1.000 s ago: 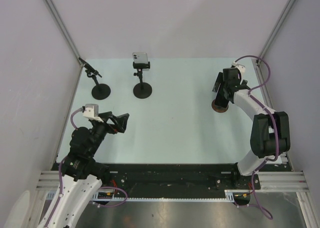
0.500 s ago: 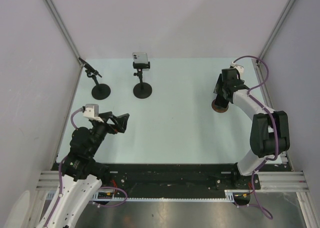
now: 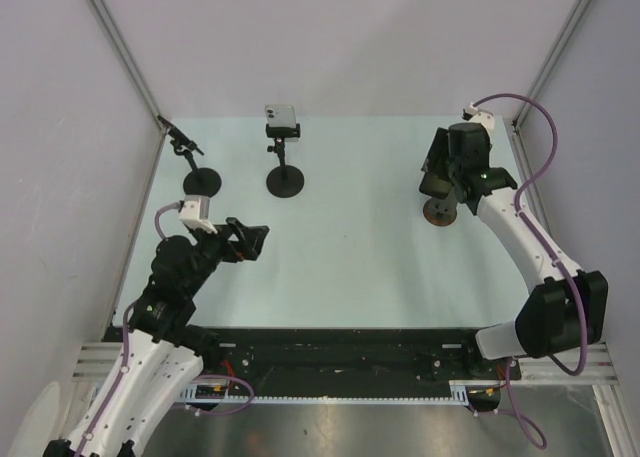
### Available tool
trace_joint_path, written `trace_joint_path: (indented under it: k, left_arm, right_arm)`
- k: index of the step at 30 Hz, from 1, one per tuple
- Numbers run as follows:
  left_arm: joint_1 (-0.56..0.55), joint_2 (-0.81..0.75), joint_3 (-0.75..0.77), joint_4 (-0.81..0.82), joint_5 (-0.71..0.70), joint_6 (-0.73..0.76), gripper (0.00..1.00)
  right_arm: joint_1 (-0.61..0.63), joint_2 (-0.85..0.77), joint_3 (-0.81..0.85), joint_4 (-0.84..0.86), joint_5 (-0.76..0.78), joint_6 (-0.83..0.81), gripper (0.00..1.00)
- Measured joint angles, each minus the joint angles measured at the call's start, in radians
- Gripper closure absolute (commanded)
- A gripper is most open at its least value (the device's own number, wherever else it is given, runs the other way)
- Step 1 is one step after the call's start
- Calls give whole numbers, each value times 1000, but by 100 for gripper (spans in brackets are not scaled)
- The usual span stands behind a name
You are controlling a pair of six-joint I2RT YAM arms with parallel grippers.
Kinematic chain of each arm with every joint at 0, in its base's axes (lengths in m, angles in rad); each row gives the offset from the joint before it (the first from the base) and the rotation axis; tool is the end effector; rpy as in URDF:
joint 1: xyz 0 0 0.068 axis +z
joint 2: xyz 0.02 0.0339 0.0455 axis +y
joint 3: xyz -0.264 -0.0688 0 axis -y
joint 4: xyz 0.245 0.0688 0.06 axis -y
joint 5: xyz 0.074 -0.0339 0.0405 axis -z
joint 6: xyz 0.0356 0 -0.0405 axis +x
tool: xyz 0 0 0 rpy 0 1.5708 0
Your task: Remove the phone from the phone stand
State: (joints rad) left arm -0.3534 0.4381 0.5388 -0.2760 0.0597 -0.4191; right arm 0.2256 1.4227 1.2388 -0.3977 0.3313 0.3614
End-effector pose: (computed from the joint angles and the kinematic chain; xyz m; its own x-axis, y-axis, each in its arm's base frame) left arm 0.1180 -0.0458 0.2907 -0.3125 -0.3177 -0.8952 0.2993 0.8615 -0.4102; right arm 0.3173 0.0609 0.3296 -0.4820 0.2324 -0.8448 0.2393 0.9624 0.1283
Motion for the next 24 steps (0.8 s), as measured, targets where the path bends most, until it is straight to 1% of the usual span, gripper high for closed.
trace_joint_path:
  k: [1, 6, 9, 12, 18, 24]
  left_arm:
    - [0, 21, 13, 0, 10, -10, 0]
    - [-8, 119, 76, 5, 62, -59, 0]
    - [-47, 177, 110, 14, 75, -83, 0]
    - [-146, 239, 137, 31, 55, -106, 0]
    - [-359, 365, 165, 96, -14, -149, 0]
    - [-484, 455, 172, 141, -103, -184, 1]
  right_arm:
    - [12, -17, 2, -5, -10, 11, 100]
    - [106, -84, 3, -59, -64, 106, 100]
    - [170, -92, 3, -89, -91, 166, 100]
    - [243, -93, 0, -110, -119, 225, 100]
    - [385, -121, -57, -91, -169, 332, 100]
    - [488, -122, -108, -44, -222, 399, 100]
